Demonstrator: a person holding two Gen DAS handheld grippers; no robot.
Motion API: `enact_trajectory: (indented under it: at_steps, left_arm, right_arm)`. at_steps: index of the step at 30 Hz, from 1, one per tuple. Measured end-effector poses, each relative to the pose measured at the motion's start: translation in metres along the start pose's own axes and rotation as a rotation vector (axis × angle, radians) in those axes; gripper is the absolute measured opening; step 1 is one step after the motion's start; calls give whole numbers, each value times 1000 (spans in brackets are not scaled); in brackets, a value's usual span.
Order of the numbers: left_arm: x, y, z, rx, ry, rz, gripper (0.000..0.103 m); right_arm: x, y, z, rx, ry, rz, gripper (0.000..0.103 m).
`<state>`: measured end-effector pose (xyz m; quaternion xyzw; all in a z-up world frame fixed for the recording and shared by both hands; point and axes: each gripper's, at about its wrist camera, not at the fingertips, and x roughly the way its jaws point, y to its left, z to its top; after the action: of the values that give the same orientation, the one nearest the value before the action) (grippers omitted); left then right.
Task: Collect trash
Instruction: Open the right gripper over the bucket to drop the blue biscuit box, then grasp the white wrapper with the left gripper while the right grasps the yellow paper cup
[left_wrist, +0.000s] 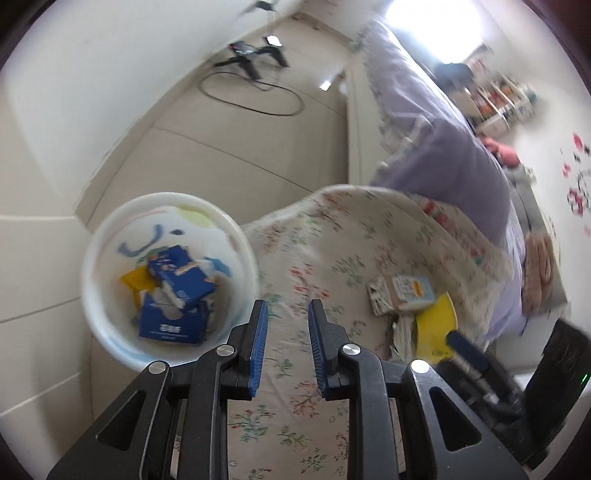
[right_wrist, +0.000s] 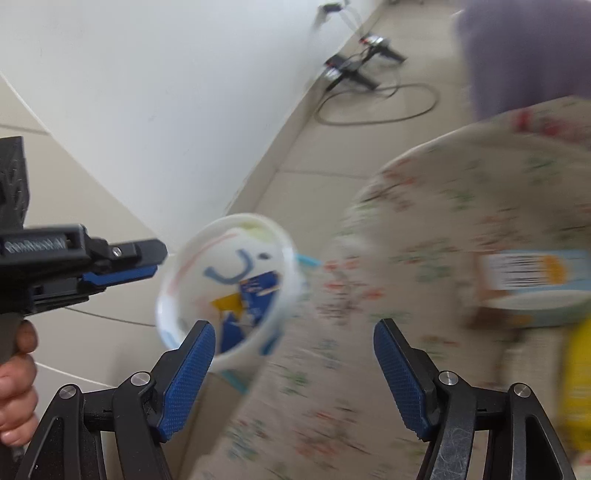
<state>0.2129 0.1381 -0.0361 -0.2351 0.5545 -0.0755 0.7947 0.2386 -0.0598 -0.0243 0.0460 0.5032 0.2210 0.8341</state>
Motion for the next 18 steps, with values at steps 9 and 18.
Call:
enact_trajectory:
  at_steps: [9, 18]
  left_arm:
    - [46, -76, -10, 208, 64, 9, 24]
    - [104, -143, -54, 321, 195, -56, 24]
  right_arm:
    - [-78, -93, 0, 101, -67, -138, 76]
    - [-77, -166, -35, 231, -14, -190, 76]
